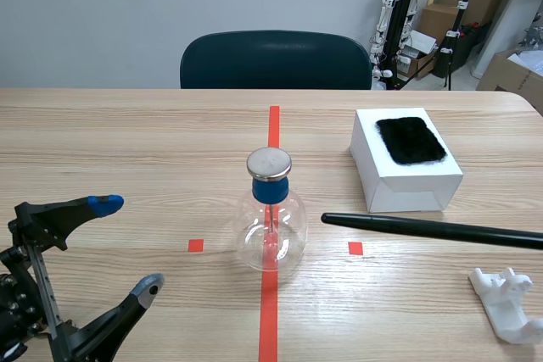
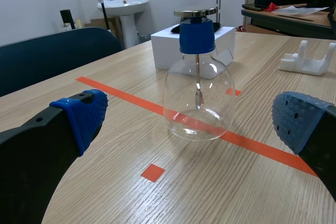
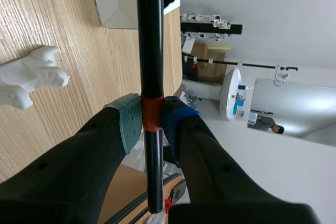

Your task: Do the electroscope experiment. rub the rod on the fur

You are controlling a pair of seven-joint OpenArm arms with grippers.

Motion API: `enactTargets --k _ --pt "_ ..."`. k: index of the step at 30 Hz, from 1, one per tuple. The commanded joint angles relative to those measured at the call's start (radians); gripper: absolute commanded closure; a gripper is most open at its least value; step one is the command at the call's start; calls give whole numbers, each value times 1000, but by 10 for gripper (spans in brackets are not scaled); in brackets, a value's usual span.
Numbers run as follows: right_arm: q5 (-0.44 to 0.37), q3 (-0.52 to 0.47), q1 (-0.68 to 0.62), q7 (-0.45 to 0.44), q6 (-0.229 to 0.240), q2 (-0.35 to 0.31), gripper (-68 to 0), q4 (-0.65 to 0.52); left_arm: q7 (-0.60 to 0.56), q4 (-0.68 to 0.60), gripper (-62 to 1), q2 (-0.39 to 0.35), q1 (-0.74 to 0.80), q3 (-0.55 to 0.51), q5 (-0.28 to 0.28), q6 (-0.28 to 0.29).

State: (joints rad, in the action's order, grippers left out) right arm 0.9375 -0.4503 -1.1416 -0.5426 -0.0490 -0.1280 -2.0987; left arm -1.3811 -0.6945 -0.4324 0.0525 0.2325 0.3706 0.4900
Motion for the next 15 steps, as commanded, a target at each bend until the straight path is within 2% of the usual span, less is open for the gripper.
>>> enactTargets --k 1,8,12,15 --pt "-11 -10 -6 -11 -14 -19 -6 -18 -14 -11 -623 -3 -3 -7 -10 -2" --pt "-34 -106 -114 -181 -19 13 -6 -18 -14 -11 -623 -3 -3 -7 -11 -2" --pt "-34 -147 -151 -230 -19 51 -6 -18 -14 -11 -623 -3 -3 -7 -11 -2" --pt "-51 -157 -155 -234 -19 56 -6 -18 -14 -11 -623 -3 -3 -7 -10 -2"
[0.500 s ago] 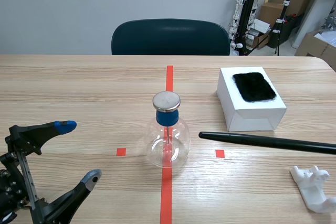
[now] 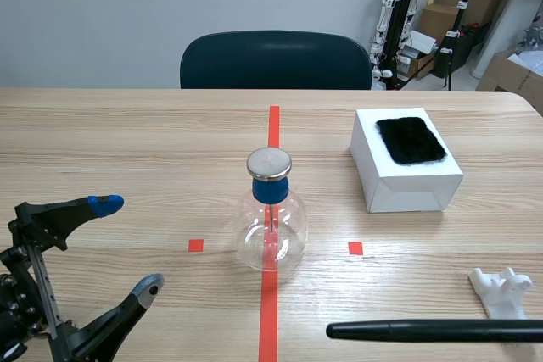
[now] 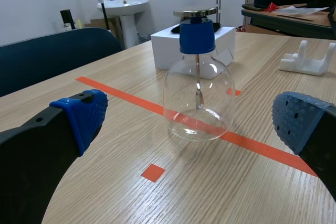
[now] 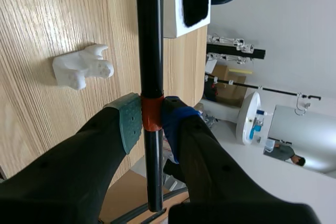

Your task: Do the electroscope experiment. rub the rod on the fur

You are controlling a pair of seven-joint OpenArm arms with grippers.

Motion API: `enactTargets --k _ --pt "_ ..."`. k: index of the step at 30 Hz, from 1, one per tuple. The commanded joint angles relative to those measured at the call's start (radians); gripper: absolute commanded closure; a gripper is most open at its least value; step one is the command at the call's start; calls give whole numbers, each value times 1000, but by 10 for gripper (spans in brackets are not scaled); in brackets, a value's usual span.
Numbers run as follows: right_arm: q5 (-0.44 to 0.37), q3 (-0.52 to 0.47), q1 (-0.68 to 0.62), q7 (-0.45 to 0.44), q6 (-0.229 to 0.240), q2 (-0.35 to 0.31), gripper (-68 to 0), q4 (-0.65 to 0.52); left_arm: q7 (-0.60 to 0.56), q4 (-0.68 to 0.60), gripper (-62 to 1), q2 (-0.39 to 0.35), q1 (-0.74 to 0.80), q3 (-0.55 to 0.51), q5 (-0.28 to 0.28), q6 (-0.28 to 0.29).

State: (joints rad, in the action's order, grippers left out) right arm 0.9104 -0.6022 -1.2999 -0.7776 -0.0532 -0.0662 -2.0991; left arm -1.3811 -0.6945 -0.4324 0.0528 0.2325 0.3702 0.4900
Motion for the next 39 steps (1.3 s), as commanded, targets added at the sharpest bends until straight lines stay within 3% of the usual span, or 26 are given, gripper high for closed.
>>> enactTargets --k 1,11,18,26,35,39 --pt "-27 -6 3 1 -14 -6 -6 -17 -14 -11 -623 -3 -3 -7 -10 -2" --pt "-30 -15 4 4 -14 -6 -6 -17 -14 -11 -623 -3 -3 -7 -10 -2" --pt "-91 -57 30 1 -14 -33 -6 18 -14 -11 -623 -3 -3 -7 -10 -2" --pt "-165 -119 156 34 -15 -147 -6 178 -14 -11 -623 -3 -3 -7 -10 -2" --pt "-229 -164 407 184 -13 -286 -6 331 -14 -11 -623 -3 -3 -7 -10 -2" --pt "-243 -163 548 243 44 -371 -6 401 -14 -11 -623 -3 -3 -7 -10 -2"
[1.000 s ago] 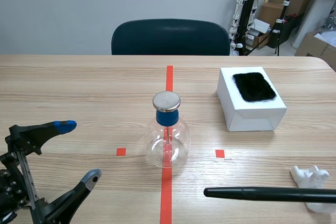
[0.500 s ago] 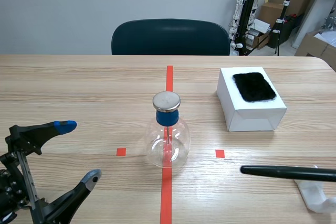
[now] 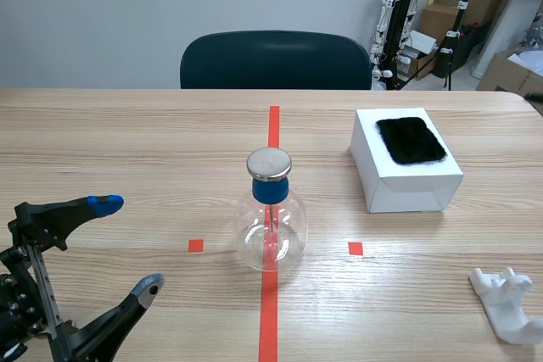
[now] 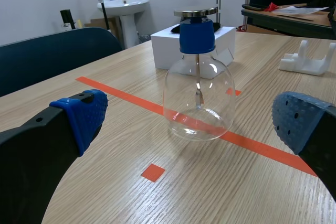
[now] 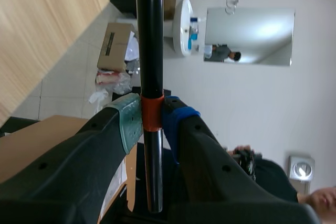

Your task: Do the electroscope experiment. rub the rod on the fur

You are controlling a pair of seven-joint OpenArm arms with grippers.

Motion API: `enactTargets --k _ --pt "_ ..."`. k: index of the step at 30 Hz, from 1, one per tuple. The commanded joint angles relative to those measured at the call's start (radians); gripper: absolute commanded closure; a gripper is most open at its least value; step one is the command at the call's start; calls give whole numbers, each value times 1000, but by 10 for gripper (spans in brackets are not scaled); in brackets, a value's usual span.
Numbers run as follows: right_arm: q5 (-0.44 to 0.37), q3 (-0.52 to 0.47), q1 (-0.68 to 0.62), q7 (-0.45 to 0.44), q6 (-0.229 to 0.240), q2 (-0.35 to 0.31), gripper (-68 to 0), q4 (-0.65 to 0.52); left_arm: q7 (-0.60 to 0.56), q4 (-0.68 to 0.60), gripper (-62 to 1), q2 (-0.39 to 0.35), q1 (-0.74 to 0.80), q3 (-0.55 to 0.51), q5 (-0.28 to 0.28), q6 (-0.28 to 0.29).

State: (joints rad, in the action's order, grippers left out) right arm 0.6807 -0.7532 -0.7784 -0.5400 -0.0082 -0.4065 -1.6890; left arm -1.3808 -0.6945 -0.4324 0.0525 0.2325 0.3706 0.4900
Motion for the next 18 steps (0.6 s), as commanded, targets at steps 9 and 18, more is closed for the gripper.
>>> enactTargets --k 9,18 --pt "-11 130 325 171 84 -202 -6 128 -15 -11 -623 -3 -3 -7 -11 -2" --pt "98 465 598 298 66 -291 -6 300 -15 -11 -623 -3 -3 -7 -11 -2"
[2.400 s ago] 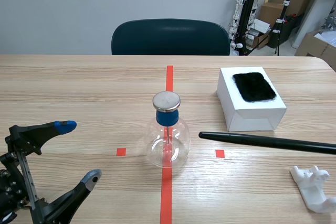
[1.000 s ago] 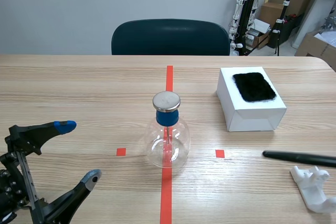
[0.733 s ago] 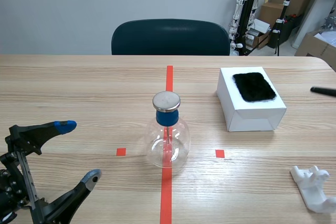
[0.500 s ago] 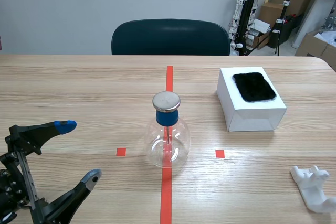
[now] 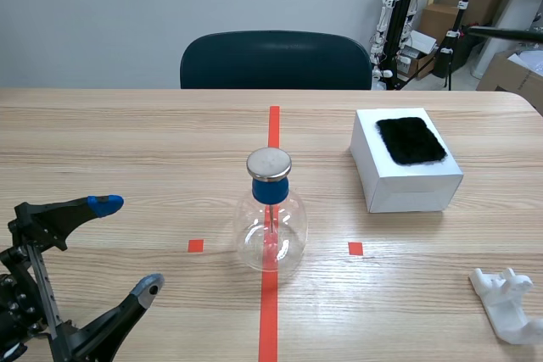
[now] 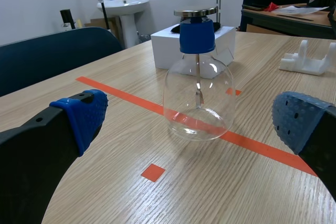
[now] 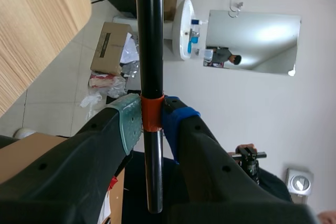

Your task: Do the electroscope experiment. rub the rod on the fur

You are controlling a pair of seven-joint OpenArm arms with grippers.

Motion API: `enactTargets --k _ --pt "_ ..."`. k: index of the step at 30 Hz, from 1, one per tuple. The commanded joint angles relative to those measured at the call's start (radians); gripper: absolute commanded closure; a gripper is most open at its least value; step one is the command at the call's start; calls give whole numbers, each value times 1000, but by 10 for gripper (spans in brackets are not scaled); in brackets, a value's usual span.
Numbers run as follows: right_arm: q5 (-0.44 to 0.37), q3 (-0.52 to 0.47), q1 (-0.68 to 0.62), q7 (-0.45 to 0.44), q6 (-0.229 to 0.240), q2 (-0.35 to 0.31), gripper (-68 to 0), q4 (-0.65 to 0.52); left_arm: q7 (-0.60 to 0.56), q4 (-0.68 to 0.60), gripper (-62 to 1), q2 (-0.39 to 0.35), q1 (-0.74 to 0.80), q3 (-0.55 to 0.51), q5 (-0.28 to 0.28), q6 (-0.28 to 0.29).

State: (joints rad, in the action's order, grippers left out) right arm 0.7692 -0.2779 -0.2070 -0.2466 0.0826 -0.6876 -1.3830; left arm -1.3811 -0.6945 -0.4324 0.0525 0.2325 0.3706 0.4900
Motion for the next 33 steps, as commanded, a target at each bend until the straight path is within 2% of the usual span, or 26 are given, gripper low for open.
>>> enactTargets --k 1,3,6,12,22,25,33 --pt "25 24 53 14 -45 -9 -6 17 -14 -11 -623 -3 -3 -7 -11 -2" --pt "57 88 103 29 -85 -4 -6 65 -14 -11 -623 -3 -3 -7 -11 -2" --pt "103 164 164 42 -110 8 -6 137 -15 -11 -623 -3 -3 -7 -11 -2" --pt "173 245 222 47 -170 51 -6 225 -14 -11 -623 -3 -3 -7 -11 -2" --pt "275 259 227 51 -212 131 -6 328 -14 -11 -623 -3 -3 -7 -11 -2" --pt "276 259 226 75 -233 137 -6 333 -14 -11 -623 -3 -3 -7 -11 -2" --pt "305 259 226 124 -232 137 -6 349 -14 -11 -623 -3 -3 -7 -11 -2"
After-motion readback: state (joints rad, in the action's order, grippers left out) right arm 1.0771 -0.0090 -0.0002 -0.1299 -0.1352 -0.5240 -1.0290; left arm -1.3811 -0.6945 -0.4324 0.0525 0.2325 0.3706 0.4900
